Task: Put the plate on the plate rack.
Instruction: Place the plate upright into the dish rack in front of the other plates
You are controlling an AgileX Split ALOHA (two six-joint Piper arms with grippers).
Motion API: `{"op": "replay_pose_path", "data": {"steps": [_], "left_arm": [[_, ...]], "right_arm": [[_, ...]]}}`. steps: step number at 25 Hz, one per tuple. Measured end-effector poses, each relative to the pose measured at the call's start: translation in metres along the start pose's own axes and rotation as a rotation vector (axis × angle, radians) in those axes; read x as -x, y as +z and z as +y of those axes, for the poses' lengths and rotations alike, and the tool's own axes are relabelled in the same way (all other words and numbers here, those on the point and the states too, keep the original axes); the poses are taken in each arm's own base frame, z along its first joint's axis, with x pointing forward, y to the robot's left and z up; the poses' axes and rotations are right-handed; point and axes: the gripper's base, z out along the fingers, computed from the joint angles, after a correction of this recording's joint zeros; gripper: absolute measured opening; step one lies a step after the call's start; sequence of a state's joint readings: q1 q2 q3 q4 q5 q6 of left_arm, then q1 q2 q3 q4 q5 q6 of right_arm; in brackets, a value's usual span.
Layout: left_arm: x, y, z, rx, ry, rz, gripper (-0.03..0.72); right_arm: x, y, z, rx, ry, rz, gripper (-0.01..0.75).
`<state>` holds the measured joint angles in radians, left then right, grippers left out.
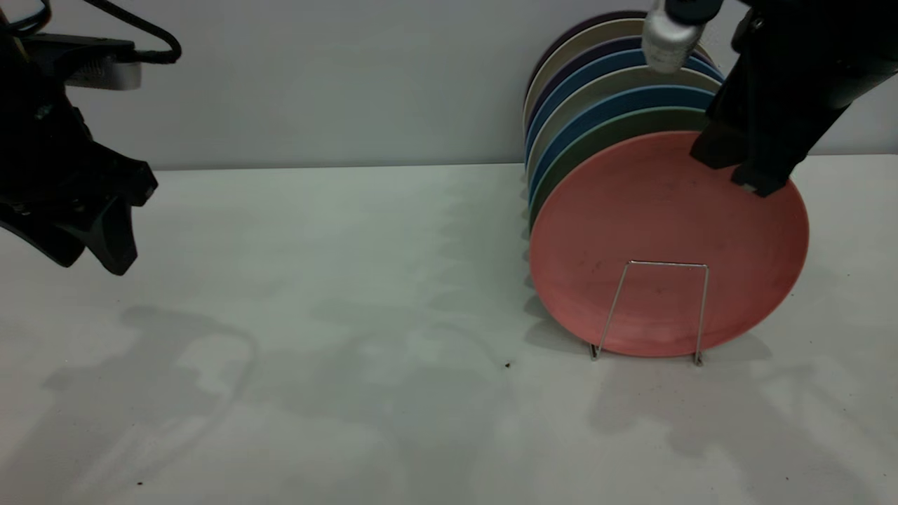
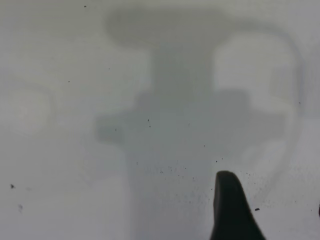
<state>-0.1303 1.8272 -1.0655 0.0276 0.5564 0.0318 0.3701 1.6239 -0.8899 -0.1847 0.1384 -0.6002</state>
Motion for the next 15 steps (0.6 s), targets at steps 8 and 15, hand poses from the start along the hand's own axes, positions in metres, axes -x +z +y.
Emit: {"op": "replay_pose_path", "data": {"steps": [8,15], "left_arm": [[-0.001,0.000,0.001,0.007,0.009,0.011,0.452],[-0.005,-0.015,0.003,0.034,0.035,0.027,0.452]], "right_arm": [[0.004,-0.033,-0.005,0.009,0.110,0.008,0.324],[0.005,-0.057,-0.001,0.079,0.259,0.025,0.324]]}}
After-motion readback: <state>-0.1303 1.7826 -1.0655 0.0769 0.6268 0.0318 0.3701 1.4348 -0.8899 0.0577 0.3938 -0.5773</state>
